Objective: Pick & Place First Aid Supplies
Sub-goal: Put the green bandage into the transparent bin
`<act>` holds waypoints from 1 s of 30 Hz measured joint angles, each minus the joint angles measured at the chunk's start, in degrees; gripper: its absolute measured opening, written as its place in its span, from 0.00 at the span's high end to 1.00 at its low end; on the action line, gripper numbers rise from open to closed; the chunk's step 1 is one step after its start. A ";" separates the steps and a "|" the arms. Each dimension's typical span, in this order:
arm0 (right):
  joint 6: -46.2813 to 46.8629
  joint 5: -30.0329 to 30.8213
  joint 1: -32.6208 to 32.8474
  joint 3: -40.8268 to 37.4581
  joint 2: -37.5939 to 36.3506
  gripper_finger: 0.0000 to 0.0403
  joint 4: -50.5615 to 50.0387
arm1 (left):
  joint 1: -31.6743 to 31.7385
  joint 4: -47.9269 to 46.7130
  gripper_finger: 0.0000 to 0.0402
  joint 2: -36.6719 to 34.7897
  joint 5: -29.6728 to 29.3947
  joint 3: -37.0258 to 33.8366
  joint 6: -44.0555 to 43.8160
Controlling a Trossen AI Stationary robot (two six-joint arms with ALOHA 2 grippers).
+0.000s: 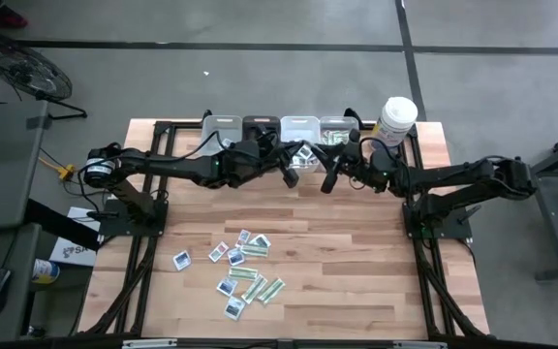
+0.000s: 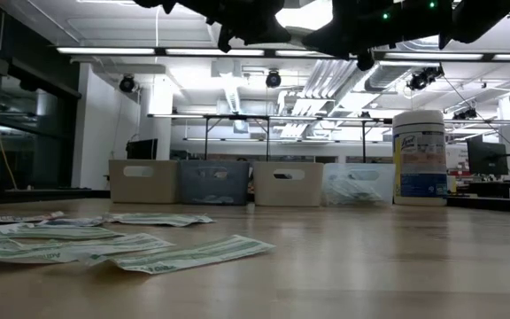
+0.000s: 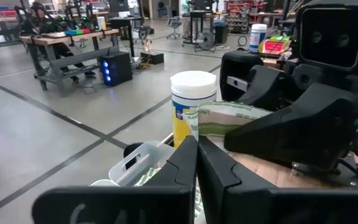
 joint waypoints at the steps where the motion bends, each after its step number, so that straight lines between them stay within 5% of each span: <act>1: 0.00 -0.77 0.00 0.00 0.02 0.88 0.00 | 0.00 -0.02 1.00 -0.02 0.00 0.00 0.00; 5: -0.08 -3.20 0.02 0.00 0.01 0.99 0.00 | 0.00 -0.04 1.00 0.00 0.42 0.00 0.00; 14: 4.66 -4.32 -1.25 0.00 0.00 1.00 -0.15 | 0.00 -0.59 0.98 -0.02 1.20 0.00 0.95; 30: 10.77 -6.89 -6.47 0.02 -2.87 1.00 -8.24 | 0.00 -1.93 0.67 -0.66 -2.50 0.00 10.73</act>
